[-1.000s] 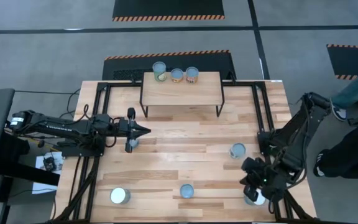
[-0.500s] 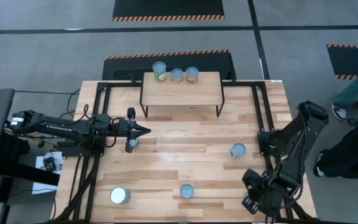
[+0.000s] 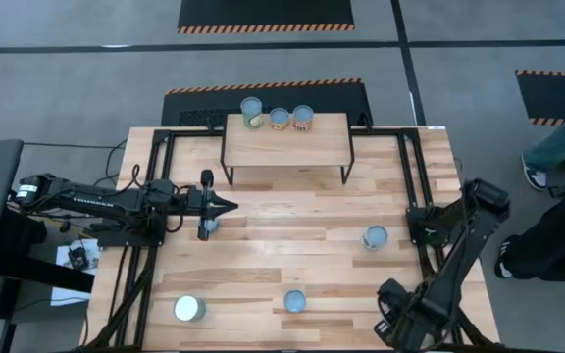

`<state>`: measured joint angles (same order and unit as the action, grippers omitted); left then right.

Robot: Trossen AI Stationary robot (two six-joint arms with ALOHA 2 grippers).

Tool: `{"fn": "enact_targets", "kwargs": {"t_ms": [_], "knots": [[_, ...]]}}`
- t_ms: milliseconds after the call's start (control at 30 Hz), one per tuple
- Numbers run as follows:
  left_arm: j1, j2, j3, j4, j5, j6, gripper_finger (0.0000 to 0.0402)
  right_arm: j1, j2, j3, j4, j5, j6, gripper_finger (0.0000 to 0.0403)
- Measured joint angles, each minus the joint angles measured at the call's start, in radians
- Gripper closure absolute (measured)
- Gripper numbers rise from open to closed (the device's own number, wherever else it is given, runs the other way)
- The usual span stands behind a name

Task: Pick and place cans onto a shelf
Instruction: Put the blue cherries can on the shelf

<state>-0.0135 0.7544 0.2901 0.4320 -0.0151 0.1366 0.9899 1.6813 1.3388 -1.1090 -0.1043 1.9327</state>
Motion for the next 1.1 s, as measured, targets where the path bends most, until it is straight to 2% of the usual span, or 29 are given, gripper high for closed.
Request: {"fn": "enact_targets", "kwargs": {"t_ms": [200,433,733,900,1100], "knots": [[0.0,0.0,0.0,-0.005,0.0,0.0,0.0393,-0.01,0.04,0.0,-0.008,-0.004,-0.02,0.0254],[0.0,0.0,0.0,-0.008,0.0,-0.001,0.0393,-0.038,0.042,-0.006,-0.05,-0.007,-0.058,0.0292],[0.0,0.0,0.0,-0.029,0.0,-0.028,0.0393,-0.101,0.042,-0.008,-0.077,-0.003,-0.323,0.0394],[0.0,0.0,0.0,-0.037,0.0,-0.044,0.0393,-0.154,0.035,-0.006,-0.093,-0.002,-0.461,0.039],[0.0,0.0,0.0,-0.039,0.0,-0.041,0.0393,-0.233,0.034,0.099,-0.114,0.052,-0.718,0.0394]]}}
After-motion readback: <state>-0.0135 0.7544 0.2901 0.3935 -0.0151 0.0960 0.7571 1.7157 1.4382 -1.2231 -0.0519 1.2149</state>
